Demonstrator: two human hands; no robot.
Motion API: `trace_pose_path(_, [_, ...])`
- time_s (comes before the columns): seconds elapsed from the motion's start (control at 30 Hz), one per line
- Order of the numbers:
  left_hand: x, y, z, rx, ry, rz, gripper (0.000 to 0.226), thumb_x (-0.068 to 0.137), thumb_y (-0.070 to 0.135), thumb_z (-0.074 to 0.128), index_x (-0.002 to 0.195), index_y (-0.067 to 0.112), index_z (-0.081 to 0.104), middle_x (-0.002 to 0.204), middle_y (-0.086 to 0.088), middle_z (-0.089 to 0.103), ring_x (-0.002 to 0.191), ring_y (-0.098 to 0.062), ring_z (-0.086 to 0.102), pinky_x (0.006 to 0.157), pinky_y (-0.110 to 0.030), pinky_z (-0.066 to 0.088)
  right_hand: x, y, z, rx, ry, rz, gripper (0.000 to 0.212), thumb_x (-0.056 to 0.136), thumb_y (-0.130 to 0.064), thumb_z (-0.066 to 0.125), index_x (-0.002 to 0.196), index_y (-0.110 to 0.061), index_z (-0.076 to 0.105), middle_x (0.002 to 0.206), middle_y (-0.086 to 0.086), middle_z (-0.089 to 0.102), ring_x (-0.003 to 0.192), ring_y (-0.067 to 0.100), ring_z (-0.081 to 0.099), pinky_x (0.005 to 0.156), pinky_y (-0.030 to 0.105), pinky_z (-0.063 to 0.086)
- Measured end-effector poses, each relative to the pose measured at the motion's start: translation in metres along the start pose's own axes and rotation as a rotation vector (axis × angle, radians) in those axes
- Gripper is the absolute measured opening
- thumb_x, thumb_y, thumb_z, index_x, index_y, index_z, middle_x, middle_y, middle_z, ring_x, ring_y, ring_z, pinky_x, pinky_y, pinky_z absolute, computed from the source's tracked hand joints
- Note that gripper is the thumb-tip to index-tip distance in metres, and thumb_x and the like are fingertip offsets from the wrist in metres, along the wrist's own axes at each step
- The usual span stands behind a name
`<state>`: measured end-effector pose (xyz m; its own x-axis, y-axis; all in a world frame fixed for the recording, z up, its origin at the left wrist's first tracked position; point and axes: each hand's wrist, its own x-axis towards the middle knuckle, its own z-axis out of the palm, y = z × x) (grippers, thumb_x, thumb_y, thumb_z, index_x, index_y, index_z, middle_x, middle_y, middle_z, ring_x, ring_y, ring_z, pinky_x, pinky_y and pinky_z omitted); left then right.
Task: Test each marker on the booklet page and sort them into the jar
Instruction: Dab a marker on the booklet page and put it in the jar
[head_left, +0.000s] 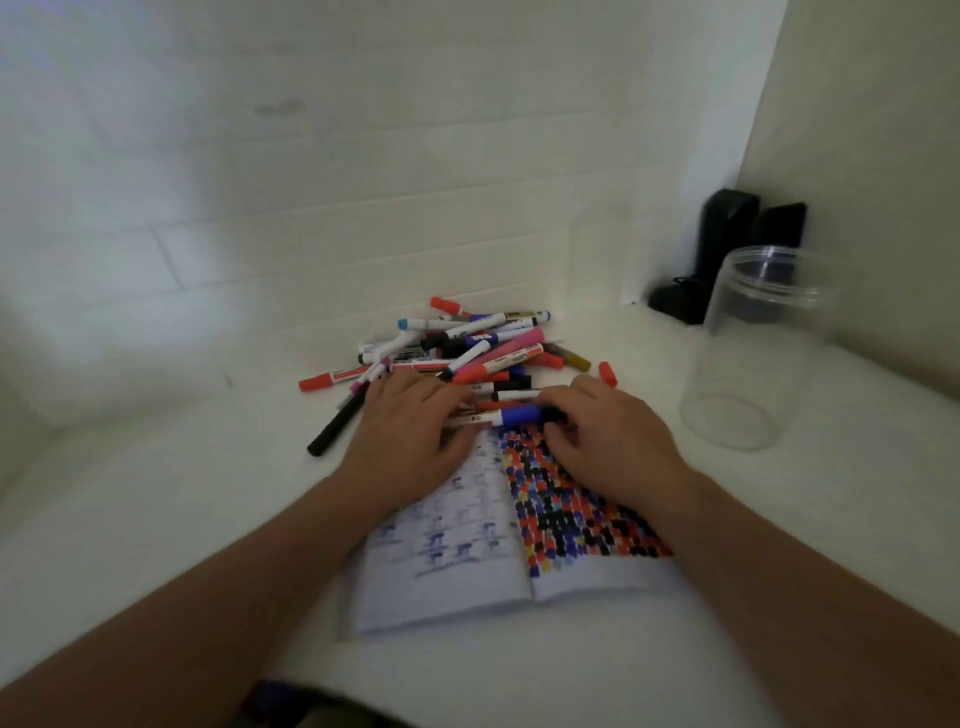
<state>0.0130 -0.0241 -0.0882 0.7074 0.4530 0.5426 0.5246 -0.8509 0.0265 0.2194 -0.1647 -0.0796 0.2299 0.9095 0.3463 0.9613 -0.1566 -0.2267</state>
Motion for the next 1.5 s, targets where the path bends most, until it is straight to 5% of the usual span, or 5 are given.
trace_pose_path(0.3, [-0.012, 0.023, -0.017, 0.264, -0.025, 0.191, 0.027, 0.093, 0.027, 0.061, 0.119, 0.031, 0.066, 0.116, 0.002, 0.065, 0.110, -0.026, 0.056, 0.094, -0.044, 0.044, -0.053, 0.004, -0.029, 0.332, -0.136, 0.169, 0.049, 0.094, -0.039, 0.071, 0.140, -0.046, 0.054, 0.113, -0.020, 0.063, 0.102, 0.005, 0.060, 0.086, 0.023, 0.047])
trace_pose_path(0.5, [-0.010, 0.039, -0.027, -0.089, 0.063, 0.143, 0.030, 0.095, 0.024, 0.068, 0.125, 0.030, 0.066, 0.096, 0.001, 0.057, 0.086, -0.023, 0.056, 0.068, -0.032, 0.040, -0.054, -0.001, -0.041, 0.522, -0.070, 0.217, 0.027, 0.104, -0.047, 0.052, 0.101, -0.032, 0.073, 0.087, -0.016, 0.070, 0.082, 0.003, 0.063, 0.073, 0.022, 0.048])
trace_pose_path(0.8, [0.012, 0.079, -0.029, -0.645, -0.072, 0.035, 0.036, 0.105, 0.008, 0.050, 0.131, 0.030, 0.060, 0.109, 0.014, 0.068, 0.100, -0.001, 0.062, 0.087, -0.024, 0.054, -0.037, -0.011, -0.027, 0.983, -0.074, 0.235, 0.010, 0.094, -0.033, 0.073, 0.100, -0.025, 0.077, 0.088, 0.004, 0.076, 0.078, 0.019, 0.069, 0.082, 0.038, 0.059])
trace_pose_path(0.97, [0.004, 0.069, -0.009, -0.775, -0.101, -0.108, 0.021, 0.109, 0.023, 0.045, 0.116, 0.035, 0.061, 0.094, 0.015, 0.069, 0.086, -0.007, 0.065, 0.076, -0.027, 0.051, -0.036, 0.002, -0.035, 1.249, -0.078, 0.294, 0.003, 0.095, -0.017, 0.071, 0.093, -0.015, 0.070, 0.071, 0.006, 0.063, 0.055, 0.012, 0.047, 0.047, 0.024, 0.038])
trace_pose_path(1.5, [-0.004, 0.081, -0.005, -0.589, -0.167, 0.165, 0.023, 0.102, 0.051, 0.035, 0.101, 0.028, 0.040, 0.066, 0.015, 0.048, 0.055, -0.006, 0.048, 0.048, -0.021, 0.030, -0.037, -0.013, -0.017, 1.099, 0.020, 0.177, 0.026, 0.091, -0.020, 0.079, 0.074, -0.011, 0.060, 0.072, 0.019, 0.066, 0.064, 0.024, 0.060, 0.063, 0.042, 0.055])
